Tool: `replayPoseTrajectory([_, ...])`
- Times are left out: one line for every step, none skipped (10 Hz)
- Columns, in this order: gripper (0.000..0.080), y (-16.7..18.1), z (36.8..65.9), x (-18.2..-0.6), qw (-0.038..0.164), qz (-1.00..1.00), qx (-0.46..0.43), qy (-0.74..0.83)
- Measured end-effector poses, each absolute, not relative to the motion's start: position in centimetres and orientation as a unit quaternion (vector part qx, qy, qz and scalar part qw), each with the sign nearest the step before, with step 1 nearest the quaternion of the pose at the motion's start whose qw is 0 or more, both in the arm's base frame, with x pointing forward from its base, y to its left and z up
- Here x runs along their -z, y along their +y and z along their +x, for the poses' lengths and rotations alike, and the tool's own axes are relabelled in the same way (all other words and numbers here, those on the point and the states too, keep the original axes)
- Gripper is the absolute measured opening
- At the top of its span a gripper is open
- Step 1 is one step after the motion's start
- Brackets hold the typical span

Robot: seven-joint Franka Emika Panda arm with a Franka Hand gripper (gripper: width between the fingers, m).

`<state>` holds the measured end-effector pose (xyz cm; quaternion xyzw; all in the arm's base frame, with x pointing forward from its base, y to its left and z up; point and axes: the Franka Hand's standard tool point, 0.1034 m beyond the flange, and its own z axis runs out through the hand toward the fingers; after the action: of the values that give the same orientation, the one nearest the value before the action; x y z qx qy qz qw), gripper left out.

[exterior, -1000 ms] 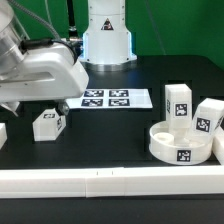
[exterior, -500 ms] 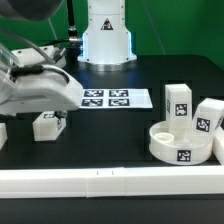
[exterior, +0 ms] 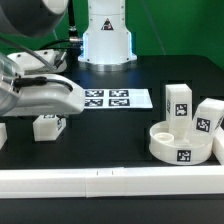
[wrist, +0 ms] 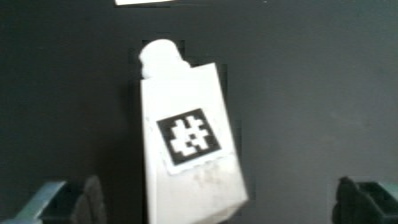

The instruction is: Assemble stool

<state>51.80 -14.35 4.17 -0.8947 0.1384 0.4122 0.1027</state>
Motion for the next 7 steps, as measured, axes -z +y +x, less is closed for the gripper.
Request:
replayPoseTrajectory([0.0649,-14.2,52.3,-3.8,0.084,-0.902,-0.401,0.135])
replayPoseTrajectory([0.0649,-14.0,52.7,-3.5,0.078,-0.908,-0.390,0.134])
replayPoseTrajectory([0.0649,-14.0,52.6,-3.5,0.079,-0.907,-0.392,0.134])
replayPoseTrajectory([0.0649,-14.1,52.6,-3.4,0.079,-0.907,-0.391,0.135])
replayPoseTrajectory([0.0649,-14.2,52.5,-3.3,0.082,-0.908,-0.390,0.129])
replayPoseTrajectory([0.0649,-14.3,52.3,-2.9,0.085,-0.908,-0.392,0.124])
replayPoseTrajectory([0.0649,-14.2,52.1,-2.7,0.082,-0.906,-0.396,0.122])
